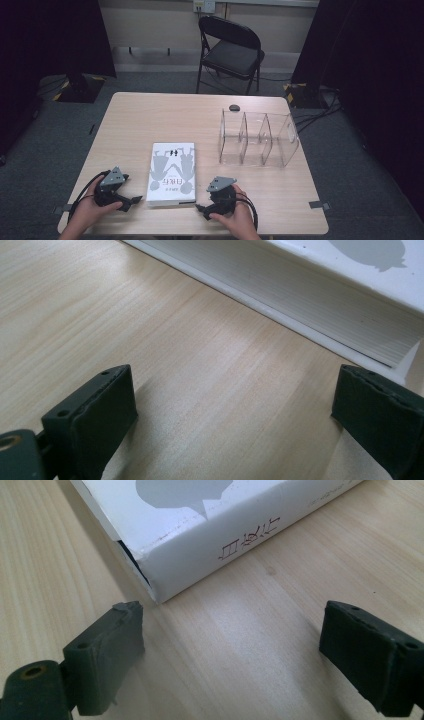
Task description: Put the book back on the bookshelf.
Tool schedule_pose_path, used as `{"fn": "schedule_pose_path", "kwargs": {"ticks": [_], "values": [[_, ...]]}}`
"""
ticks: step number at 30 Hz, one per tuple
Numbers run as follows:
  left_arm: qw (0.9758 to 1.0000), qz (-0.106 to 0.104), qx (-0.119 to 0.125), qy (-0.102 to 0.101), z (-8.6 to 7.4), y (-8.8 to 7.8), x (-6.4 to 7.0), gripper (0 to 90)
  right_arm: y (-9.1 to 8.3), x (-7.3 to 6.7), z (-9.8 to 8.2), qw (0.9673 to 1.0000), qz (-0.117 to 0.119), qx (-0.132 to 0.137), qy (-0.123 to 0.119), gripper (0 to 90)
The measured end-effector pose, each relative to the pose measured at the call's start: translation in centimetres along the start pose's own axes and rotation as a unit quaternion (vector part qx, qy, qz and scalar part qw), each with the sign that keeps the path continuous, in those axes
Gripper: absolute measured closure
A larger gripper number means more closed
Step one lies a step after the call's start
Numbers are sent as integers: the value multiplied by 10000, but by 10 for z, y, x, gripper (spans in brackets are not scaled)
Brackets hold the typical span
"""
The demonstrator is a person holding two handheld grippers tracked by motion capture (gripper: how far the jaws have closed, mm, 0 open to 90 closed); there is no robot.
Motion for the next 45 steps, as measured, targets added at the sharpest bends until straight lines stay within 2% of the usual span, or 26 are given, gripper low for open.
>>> {"fn": "schedule_pose_path", "kwargs": {"ticks": [3, 4, 5, 7, 9, 10, 13, 15, 16, 18, 19, 20, 23, 27, 30, 31, 34, 35, 36, 37, 38, 39, 40, 42, 44, 45], "values": [[10000, -28, 0, -35, -1, 0, 2, 32, 0, 0, 0, 10000, 4, 0, 1, 97], [10000, -3, -3, 20, -1, -1, 2, 32, 0, 0, 0, 10000, 4, 0, 2, 97], [9999, -100, -17, 21, -1, -1, 5, 32, 0, 0, 0, 10000, 5, 1, 2, 97], [9999, -105, -17, 81, -1, -2, 5, 36, 0, 0, 0, 10000, 5, 1, 1, 97], [9998, -184, -51, 109, 0, -4, 9, 88, 0, 0, 0, 10000, 6, 2, 1, 97], [9997, -198, -42, 162, 0, -5, 10, 163, 0, 0, 0, 10000, 4, 0, 1, 97], [9994, -261, -89, 201, 1, -5, 18, 155, 0, 0, 0, 10000, 3, 1, 2, 97], [9990, -310, -160, 275, 2, -5, 22, 160, 0, 0, 0, 10000, -8, 2, 13, 98], [9985, -355, -192, 374, 3, -6, 27, 165, 1, 0, 1, 10000, -35, -21, 67, 98], [9985, -376, -165, 362, 4, -5, 31, 170, 1, -1, 2, 10000, -28, -22, 79, 98], [9978, -452, -136, 456, 5, -5, 36, 227, 2, -1, 3, 10000, -15, -2, 19, 102], [9978, -452, -136, 456, 5, -5, 36, 250, 3, -1, 3, 10000, -7, -1, 12, 102], [9969, -535, -131, 561, 8, -4, 45, 263, 5, -2, 6, 10000, 11, 6, -39, 119], [9970, -439, -109, 632, 13, -1, 52, 273, 9, -6, 11, 9999, 86, 48, -115, 152], [9976, -437, -25, 541, 16, 4, 57, 275, 11, -9, 14, 9998, 133, 72, -143, 201], [9983, -333, -33, 482, 18, 5, 57, 284, 12, -12, 16, 9995, 209, 124, -210, 242], [9983, -336, 23, 466, 20, 7, 58, 321, 14, -14, 18, 9993, 242, 139, -243, 279], [9981, -318, 60, 529, 21, 8, 58, 332, 15, -16, 19, 9992, 262, 157, -273, 285], [9983, -343, 97, 462, 22, 10, 60, 335, 15, -17, 20, 9993, 235, 154, -245, 285], [9978, -305, 41, 581, 23, 10, 59, 352, 15, -17, 20, 9993, 226, 160, -242, 286], [9981, -309, 89, 524, 25, 11, 61, 353, 15, -17, 20, 9994, 219, 156, -231, 287], [9981, -278, 5, 545, 25, 10, 60, 353, 15, -17, 20, 9994, 214, 155, -219, 287], [9986, -320, 49, 423, 26, 11, 61, 354, 15, -18, 20, 9995, 190, 155, -209, 287], [9983, -329, -37, 475, 26, 11, 60, 362, 15, -18, 20, 9995, 185, 155, -198, 286], [9988, -340, 17, 355, 26, 11, 61, 366, 15, -18, 20, 9995, 176, 157, -190, 286], [9988, -336, -17, 361, 26, 11, 61, 369, 15, -18, 20, 9996, 174, 156, -184, 286]]}}
Point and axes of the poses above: each handheld gripper's, and its own axes: y roughly forward along the jaws, z roughly out of its top, x roughly to its right, the point moved 4 cm from there along y, roughly forward along the jaws, and after that the axes turned 5 degrees about -x, right-handed, at the moved point
